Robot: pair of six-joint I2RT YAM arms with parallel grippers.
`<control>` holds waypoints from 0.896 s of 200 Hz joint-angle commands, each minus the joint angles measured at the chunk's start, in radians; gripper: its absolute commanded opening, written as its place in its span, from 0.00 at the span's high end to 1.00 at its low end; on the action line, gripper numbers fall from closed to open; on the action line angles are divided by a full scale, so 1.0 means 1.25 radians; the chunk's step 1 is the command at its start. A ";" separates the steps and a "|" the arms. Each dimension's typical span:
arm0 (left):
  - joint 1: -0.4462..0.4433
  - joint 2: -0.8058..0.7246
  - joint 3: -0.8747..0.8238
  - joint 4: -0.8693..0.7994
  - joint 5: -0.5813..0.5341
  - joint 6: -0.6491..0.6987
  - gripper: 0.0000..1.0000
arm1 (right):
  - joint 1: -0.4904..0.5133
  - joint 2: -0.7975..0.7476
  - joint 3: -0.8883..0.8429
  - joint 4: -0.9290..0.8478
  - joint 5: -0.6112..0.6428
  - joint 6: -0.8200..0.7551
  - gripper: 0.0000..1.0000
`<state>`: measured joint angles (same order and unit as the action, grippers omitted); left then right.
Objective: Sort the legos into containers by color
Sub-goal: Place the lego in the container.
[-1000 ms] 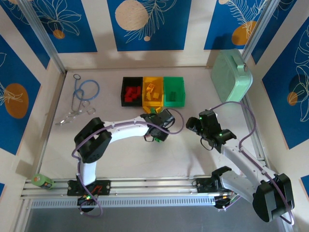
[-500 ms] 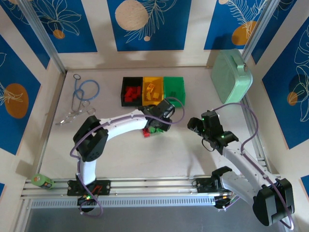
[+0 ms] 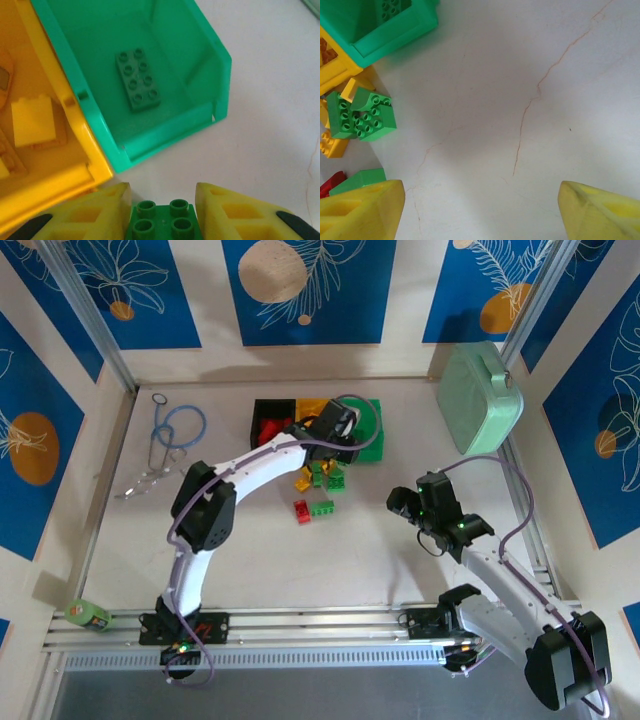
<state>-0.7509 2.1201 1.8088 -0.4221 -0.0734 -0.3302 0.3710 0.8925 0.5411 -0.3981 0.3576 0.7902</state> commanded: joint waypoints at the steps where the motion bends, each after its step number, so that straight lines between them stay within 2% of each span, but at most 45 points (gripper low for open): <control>1: 0.023 0.045 0.082 0.031 0.033 0.020 0.63 | 0.005 -0.013 -0.002 -0.014 -0.016 0.005 0.19; 36: 0.045 0.137 0.230 0.005 0.067 0.020 0.62 | 0.008 -0.013 0.003 -0.013 -0.021 0.005 0.20; 83: 0.062 0.240 0.393 0.008 0.064 0.039 0.61 | 0.015 -0.013 0.012 -0.018 -0.026 0.005 0.20; 118: 0.066 0.266 0.465 0.003 0.058 0.045 0.53 | 0.021 -0.020 0.020 -0.031 -0.026 0.000 0.20; 129: 0.066 0.257 0.464 0.001 0.068 0.041 0.49 | 0.022 -0.021 0.018 -0.032 -0.025 0.001 0.20; 150: 0.064 0.226 0.443 -0.008 0.072 0.038 0.47 | 0.027 -0.022 0.019 -0.030 -0.029 0.001 0.20; 179: 0.060 0.122 0.295 0.045 0.061 0.046 0.46 | 0.038 -0.017 0.017 -0.022 -0.032 -0.008 0.20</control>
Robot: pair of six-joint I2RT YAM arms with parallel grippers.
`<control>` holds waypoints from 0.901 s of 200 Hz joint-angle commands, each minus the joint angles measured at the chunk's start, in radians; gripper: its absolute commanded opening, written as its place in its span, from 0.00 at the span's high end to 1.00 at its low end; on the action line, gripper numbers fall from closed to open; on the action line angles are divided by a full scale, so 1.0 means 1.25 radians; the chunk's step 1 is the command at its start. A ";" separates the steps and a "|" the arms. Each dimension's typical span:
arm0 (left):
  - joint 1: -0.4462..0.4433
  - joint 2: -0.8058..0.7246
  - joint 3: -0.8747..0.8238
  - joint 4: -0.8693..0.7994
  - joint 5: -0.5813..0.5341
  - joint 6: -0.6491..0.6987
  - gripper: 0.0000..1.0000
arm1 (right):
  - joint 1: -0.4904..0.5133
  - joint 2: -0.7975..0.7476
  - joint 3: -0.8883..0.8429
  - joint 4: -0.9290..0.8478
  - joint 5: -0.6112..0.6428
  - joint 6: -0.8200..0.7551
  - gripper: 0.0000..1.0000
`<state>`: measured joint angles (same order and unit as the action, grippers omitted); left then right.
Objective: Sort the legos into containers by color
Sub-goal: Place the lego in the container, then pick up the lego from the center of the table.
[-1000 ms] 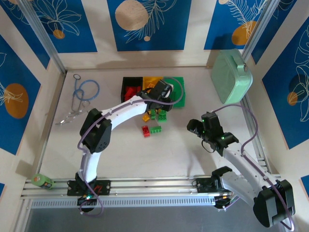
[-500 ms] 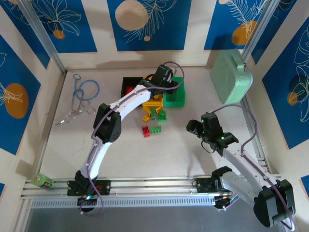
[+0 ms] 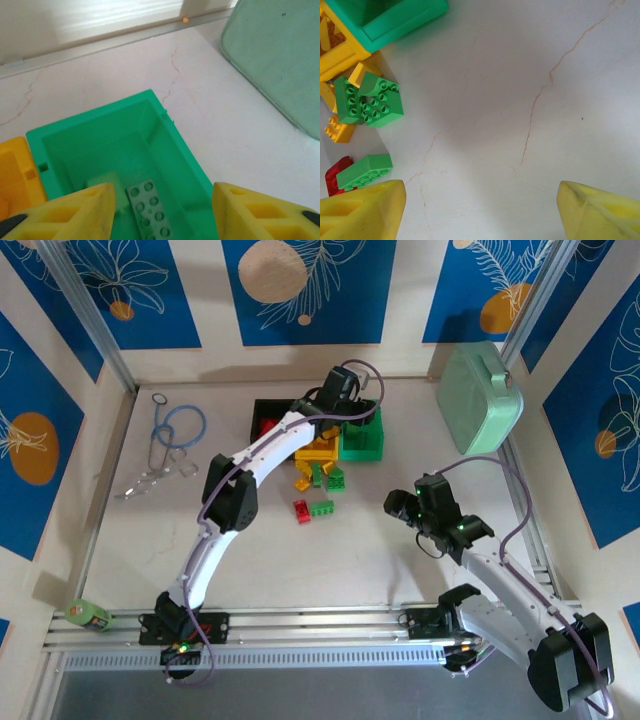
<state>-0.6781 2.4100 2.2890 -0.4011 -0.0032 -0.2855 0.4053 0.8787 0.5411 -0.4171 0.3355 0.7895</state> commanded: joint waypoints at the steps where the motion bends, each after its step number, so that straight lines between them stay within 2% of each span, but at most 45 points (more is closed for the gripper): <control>1: 0.002 -0.114 -0.096 0.031 0.005 0.010 0.46 | 0.010 -0.006 0.017 -0.007 -0.015 -0.008 0.20; 32: 0.001 -0.268 -0.339 0.133 -0.006 0.006 0.45 | 0.028 0.034 0.033 0.016 -0.046 -0.033 0.16; 65: 0.002 -0.426 -0.593 0.219 -0.028 -0.011 0.44 | 0.073 0.135 0.084 0.028 -0.062 -0.062 0.16; 113: 0.002 -0.626 -0.901 0.266 -0.064 -0.049 0.43 | 0.176 0.320 0.209 0.038 -0.077 -0.111 0.14; 145: 0.002 -0.755 -1.083 0.282 -0.092 -0.087 0.42 | 0.209 0.484 0.343 -0.022 -0.165 -0.190 0.12; 180: 0.003 -0.887 -1.245 0.273 -0.136 -0.122 0.41 | 0.272 0.616 0.465 -0.095 -0.110 -0.185 0.09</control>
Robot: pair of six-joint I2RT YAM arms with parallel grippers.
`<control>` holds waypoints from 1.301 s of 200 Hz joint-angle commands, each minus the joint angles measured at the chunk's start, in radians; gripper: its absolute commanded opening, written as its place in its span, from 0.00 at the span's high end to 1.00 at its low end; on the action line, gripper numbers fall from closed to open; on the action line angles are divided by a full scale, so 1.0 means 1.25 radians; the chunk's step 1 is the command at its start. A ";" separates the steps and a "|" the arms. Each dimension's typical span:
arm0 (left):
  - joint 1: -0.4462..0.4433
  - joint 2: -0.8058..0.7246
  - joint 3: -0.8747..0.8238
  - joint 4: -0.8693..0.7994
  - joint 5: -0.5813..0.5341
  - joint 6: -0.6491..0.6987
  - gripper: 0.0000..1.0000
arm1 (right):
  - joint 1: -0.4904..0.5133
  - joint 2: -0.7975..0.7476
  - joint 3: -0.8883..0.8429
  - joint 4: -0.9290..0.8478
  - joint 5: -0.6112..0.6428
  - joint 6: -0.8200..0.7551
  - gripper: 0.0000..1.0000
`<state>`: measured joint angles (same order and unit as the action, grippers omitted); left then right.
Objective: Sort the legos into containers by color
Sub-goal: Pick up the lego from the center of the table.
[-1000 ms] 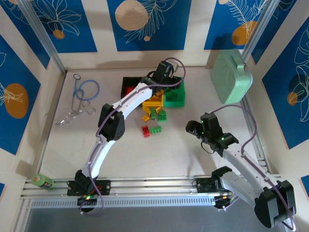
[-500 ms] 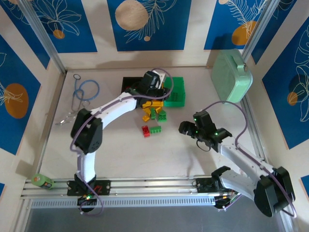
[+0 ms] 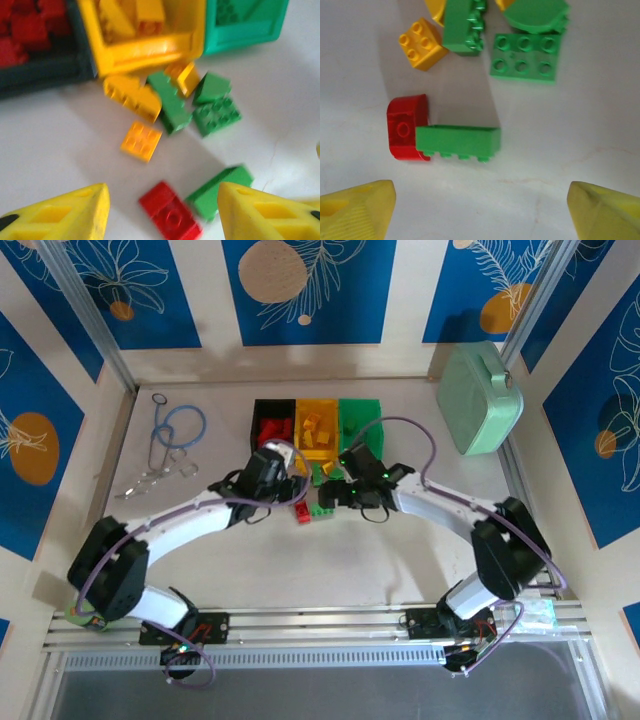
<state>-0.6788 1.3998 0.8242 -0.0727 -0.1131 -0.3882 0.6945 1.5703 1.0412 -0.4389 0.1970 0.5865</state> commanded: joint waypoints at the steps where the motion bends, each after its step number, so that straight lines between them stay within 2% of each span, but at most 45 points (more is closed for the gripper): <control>1: 0.005 -0.081 -0.076 0.008 -0.051 -0.041 0.41 | 0.042 0.066 0.067 -0.079 0.001 -0.022 0.09; 49: 0.014 -0.258 -0.212 -0.051 -0.111 -0.082 0.40 | 0.074 0.219 0.220 -0.187 0.032 -0.002 0.11; 99: 0.029 -0.348 -0.279 -0.102 -0.124 -0.110 0.40 | 0.082 0.267 0.273 -0.243 0.092 0.022 0.13; 174: 0.037 -0.357 -0.294 -0.092 -0.124 -0.113 0.40 | 0.084 0.317 0.307 -0.263 0.094 0.014 0.15; 260: 0.039 -0.355 -0.299 -0.090 -0.122 -0.116 0.41 | 0.078 0.303 0.287 -0.242 0.102 0.009 0.38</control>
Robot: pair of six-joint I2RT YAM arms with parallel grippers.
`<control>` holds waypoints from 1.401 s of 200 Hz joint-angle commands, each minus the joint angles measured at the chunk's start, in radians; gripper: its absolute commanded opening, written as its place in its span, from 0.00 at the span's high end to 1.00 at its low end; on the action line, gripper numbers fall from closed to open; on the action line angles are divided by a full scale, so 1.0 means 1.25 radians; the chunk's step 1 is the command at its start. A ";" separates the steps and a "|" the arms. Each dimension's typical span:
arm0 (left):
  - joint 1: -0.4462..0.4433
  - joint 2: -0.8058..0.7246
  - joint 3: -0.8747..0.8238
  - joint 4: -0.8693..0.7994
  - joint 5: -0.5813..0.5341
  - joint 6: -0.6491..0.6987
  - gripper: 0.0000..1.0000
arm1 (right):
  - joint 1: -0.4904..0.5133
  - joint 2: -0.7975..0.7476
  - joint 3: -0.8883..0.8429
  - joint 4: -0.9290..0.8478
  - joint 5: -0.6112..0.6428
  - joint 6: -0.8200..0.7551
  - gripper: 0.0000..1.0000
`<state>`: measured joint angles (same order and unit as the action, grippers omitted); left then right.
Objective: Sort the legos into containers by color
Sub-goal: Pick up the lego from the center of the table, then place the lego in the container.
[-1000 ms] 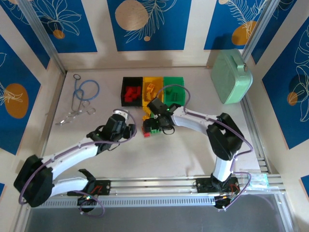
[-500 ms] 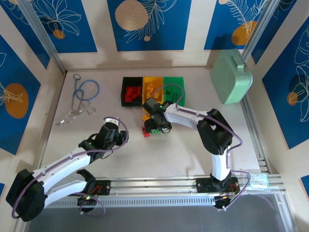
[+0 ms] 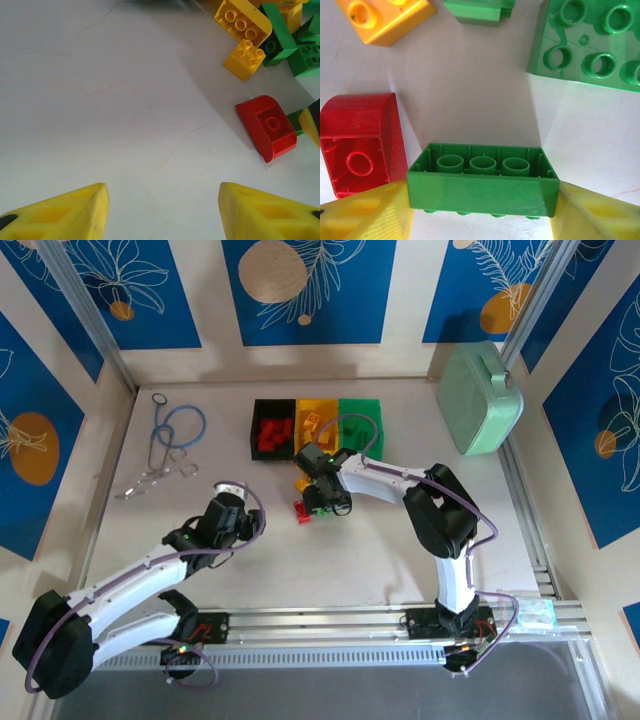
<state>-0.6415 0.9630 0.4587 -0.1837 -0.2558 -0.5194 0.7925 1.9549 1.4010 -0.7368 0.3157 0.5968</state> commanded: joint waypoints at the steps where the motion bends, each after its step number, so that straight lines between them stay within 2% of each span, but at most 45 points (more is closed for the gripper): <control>1: 0.009 -0.005 -0.006 -0.001 -0.008 -0.011 0.41 | -0.001 -0.005 -0.001 -0.004 0.008 0.001 0.38; 68: 0.010 0.022 -0.004 0.026 0.038 -0.005 0.41 | -0.052 -0.083 0.012 -0.022 0.032 -0.033 0.40; 102: 0.008 0.035 -0.010 0.032 0.049 -0.015 0.42 | -0.124 -0.101 0.066 -0.043 0.037 -0.083 0.40; 123: 0.006 0.029 -0.017 0.034 0.055 -0.019 0.42 | -0.190 -0.088 0.124 -0.049 0.005 -0.122 0.40; 163: 0.004 0.016 -0.026 0.029 0.060 -0.025 0.42 | -0.275 0.004 0.308 -0.112 0.006 -0.178 0.40; 198: 0.003 0.001 -0.026 0.017 0.059 -0.025 0.42 | -0.335 0.110 0.483 -0.157 -0.032 -0.179 0.40; 247: 0.003 -0.017 -0.022 -0.004 0.054 -0.022 0.43 | -0.363 0.268 0.733 -0.236 -0.004 -0.186 0.40; 280: 0.002 -0.025 -0.026 -0.014 0.050 -0.025 0.43 | -0.375 0.337 0.835 -0.261 0.004 -0.187 0.40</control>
<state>-0.6395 0.9512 0.4362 -0.1719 -0.1917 -0.5449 0.3328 2.3318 2.3608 -0.9958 0.3145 0.3809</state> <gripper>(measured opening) 0.575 0.603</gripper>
